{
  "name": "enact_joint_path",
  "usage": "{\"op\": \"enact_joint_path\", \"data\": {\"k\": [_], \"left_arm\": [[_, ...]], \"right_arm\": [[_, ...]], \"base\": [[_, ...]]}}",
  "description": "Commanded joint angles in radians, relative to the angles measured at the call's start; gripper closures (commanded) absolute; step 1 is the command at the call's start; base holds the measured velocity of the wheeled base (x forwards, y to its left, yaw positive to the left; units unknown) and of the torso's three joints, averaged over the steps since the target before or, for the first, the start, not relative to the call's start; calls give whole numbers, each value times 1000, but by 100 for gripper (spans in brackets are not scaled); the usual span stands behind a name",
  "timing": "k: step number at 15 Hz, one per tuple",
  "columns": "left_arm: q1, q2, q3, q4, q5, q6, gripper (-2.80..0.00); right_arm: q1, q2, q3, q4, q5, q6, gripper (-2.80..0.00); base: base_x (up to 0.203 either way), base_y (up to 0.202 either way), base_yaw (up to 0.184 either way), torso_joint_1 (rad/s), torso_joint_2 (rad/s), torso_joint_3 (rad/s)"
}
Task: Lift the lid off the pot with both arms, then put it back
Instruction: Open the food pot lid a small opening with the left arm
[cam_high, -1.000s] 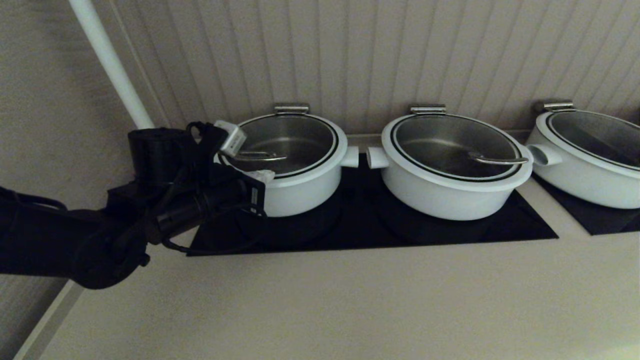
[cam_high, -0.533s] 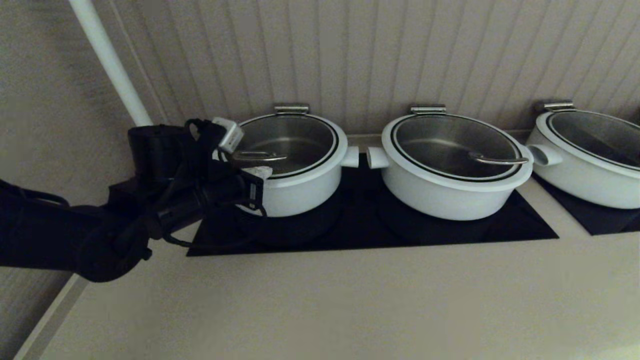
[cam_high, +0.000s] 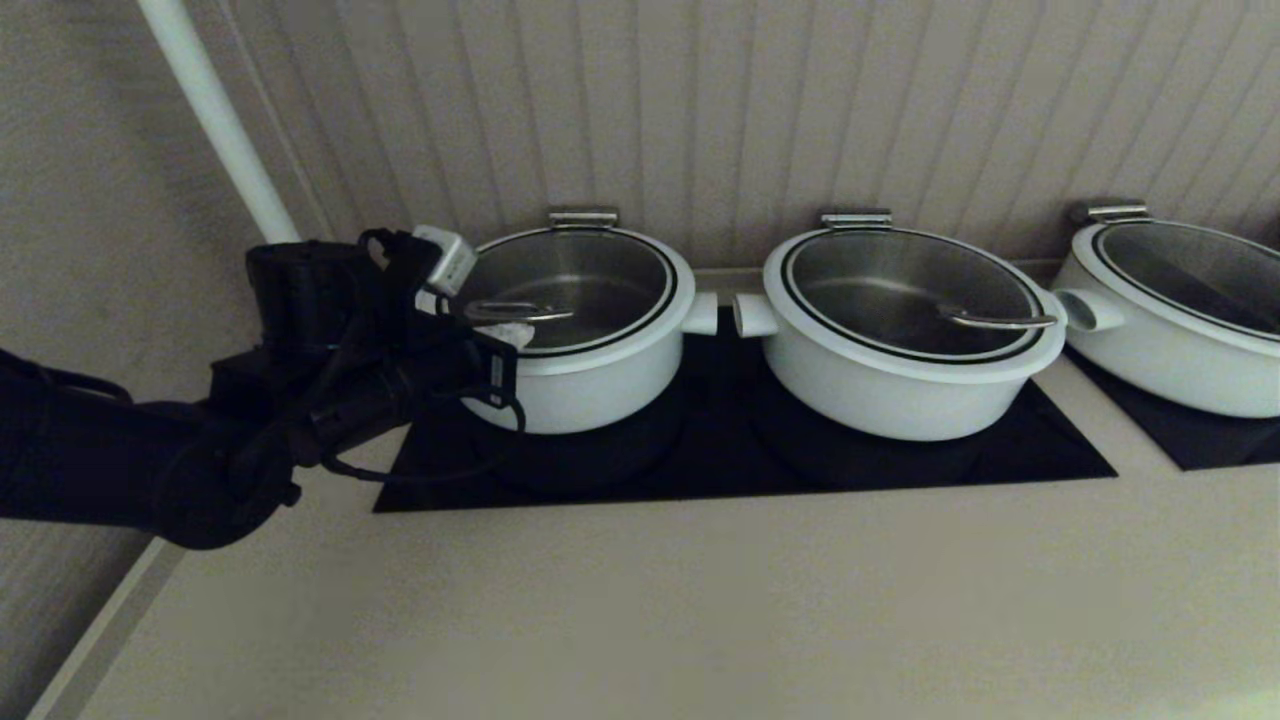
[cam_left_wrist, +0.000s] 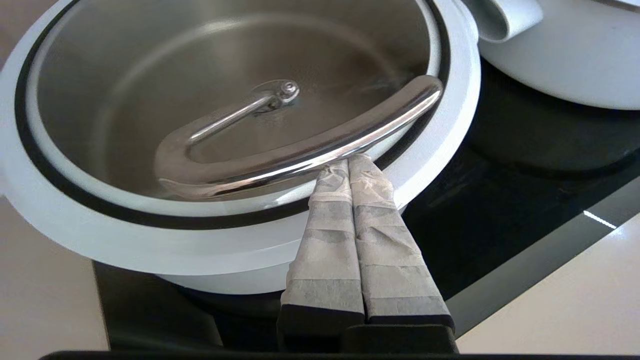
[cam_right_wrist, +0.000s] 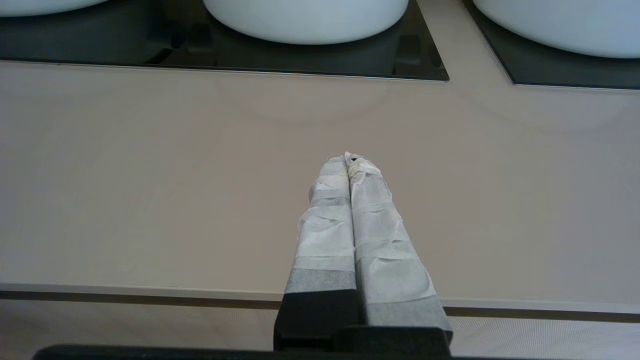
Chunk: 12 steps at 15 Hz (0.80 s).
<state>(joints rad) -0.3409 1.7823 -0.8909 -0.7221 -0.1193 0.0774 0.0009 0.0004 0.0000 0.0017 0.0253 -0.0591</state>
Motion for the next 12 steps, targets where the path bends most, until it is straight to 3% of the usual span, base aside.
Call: {"op": "enact_joint_path", "data": {"k": [1, 12], "left_arm": [[3, 5, 0, -5, -2, 1, 0], [15, 105, -69, -42, 56, 5, 0]], "right_arm": [[0, 1, 0, 0, 0, -1, 0], [1, 0, 0, 0, 1, -1, 0]], "base": [[0, 0, 0, 0, 0, 0], [0, 0, 0, 0, 0, 0]]}}
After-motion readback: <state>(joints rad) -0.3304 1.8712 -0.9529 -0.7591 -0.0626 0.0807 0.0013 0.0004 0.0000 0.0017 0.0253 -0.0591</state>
